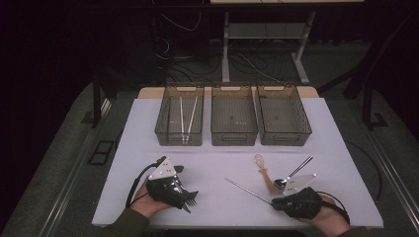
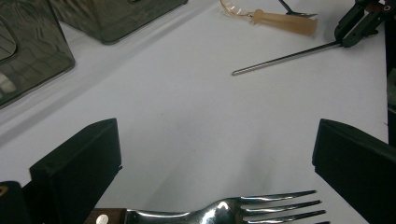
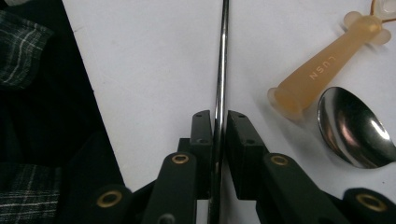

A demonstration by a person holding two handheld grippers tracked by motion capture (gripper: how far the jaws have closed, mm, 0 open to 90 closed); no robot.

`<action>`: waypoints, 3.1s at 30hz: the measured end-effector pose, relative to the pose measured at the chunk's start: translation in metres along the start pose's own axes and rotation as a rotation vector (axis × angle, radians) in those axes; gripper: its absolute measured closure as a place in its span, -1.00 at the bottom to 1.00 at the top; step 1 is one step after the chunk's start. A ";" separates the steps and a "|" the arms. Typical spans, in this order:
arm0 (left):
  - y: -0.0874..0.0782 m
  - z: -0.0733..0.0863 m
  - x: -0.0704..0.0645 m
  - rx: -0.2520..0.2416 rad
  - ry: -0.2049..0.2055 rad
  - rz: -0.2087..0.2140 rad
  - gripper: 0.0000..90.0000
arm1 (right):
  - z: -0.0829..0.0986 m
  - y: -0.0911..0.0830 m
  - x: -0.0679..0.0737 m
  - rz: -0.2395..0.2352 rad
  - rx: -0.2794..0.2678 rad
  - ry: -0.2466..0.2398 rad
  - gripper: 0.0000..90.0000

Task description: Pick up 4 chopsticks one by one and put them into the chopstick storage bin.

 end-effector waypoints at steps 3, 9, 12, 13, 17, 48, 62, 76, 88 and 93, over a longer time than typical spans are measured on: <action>0.000 0.000 0.000 0.000 0.000 -0.001 -1.00 | 0.000 0.000 0.000 0.005 0.003 -0.003 0.87; 0.000 0.000 0.000 0.000 -0.001 -0.001 -1.00 | -0.001 0.000 0.001 0.017 0.013 -0.009 0.90; 0.000 0.000 0.000 -0.001 0.001 0.000 -1.00 | -0.001 0.000 0.000 0.011 0.009 -0.003 0.90; 0.000 0.000 0.000 -0.002 0.001 0.001 -1.00 | -0.001 0.000 0.000 0.009 0.008 0.000 0.90; 0.000 0.000 0.000 -0.002 0.000 0.001 -1.00 | -0.001 0.000 -0.001 -0.001 0.008 0.011 0.90; 0.000 0.000 0.001 -0.010 -0.004 -0.001 -1.00 | -0.015 -0.021 -0.016 -0.048 -0.141 0.083 0.90; 0.000 0.000 0.001 -0.008 -0.005 -0.002 -1.00 | -0.030 -0.026 -0.021 -0.060 -0.203 0.082 0.90; 0.000 0.000 0.001 -0.004 -0.007 -0.003 -1.00 | -0.053 -0.036 -0.034 -0.073 -0.289 0.112 0.90; 0.000 0.000 0.001 -0.009 -0.007 -0.003 -1.00 | -0.079 -0.043 -0.046 -0.059 -0.346 0.125 0.90; 0.001 0.000 0.001 -0.015 -0.012 -0.003 -1.00 | -0.089 -0.043 -0.050 -0.047 -0.361 0.131 0.90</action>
Point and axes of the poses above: each handheld gripper's, and its own axes: y roughly forward along the jaws, z roughly out of its underside, x roughly to its left, the point moved 7 cm from there along y, roughly forward along the jaws, and after that the axes turned 10 degrees about z, right-handed, at the moved point
